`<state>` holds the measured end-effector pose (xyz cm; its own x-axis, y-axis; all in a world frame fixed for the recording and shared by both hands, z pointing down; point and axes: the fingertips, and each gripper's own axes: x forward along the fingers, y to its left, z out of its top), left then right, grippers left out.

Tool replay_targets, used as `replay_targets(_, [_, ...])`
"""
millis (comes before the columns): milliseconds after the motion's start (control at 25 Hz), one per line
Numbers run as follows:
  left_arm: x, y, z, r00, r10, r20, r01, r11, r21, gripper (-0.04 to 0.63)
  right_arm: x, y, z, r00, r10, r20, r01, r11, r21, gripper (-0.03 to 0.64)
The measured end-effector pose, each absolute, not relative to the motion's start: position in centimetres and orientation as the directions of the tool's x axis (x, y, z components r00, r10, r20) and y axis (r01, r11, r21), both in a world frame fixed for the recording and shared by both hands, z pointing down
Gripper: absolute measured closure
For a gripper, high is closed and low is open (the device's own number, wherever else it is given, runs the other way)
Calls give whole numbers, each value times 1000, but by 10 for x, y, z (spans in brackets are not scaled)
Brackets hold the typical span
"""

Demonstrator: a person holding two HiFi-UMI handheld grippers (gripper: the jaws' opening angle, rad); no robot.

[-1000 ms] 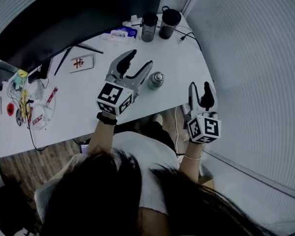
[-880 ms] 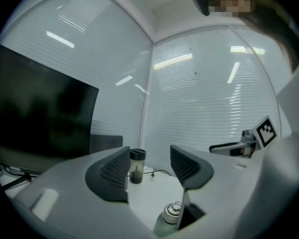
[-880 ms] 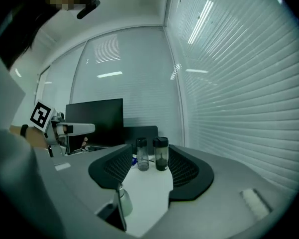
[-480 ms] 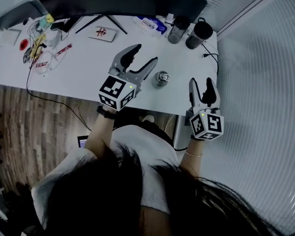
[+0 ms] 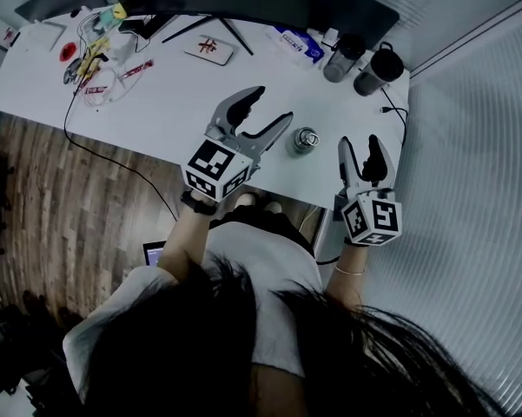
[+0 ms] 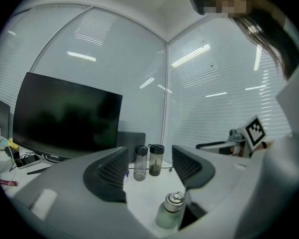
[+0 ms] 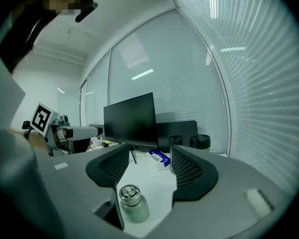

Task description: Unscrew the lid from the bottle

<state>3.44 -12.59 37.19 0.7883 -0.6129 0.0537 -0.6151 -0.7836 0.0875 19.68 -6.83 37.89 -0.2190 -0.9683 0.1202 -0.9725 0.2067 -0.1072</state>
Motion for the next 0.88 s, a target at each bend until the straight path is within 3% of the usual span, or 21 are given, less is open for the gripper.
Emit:
replay_targets(520, [44,-123,409,836,-540,100,-549,-825,137,270,180,-79,394,-268,-952,149,-959,249,-134,373])
replay_targets(880, [61,-105,468,901,-390,191,-424,-885,191,252,169,-85,423,-317,-932,175,-934,276,-226,367])
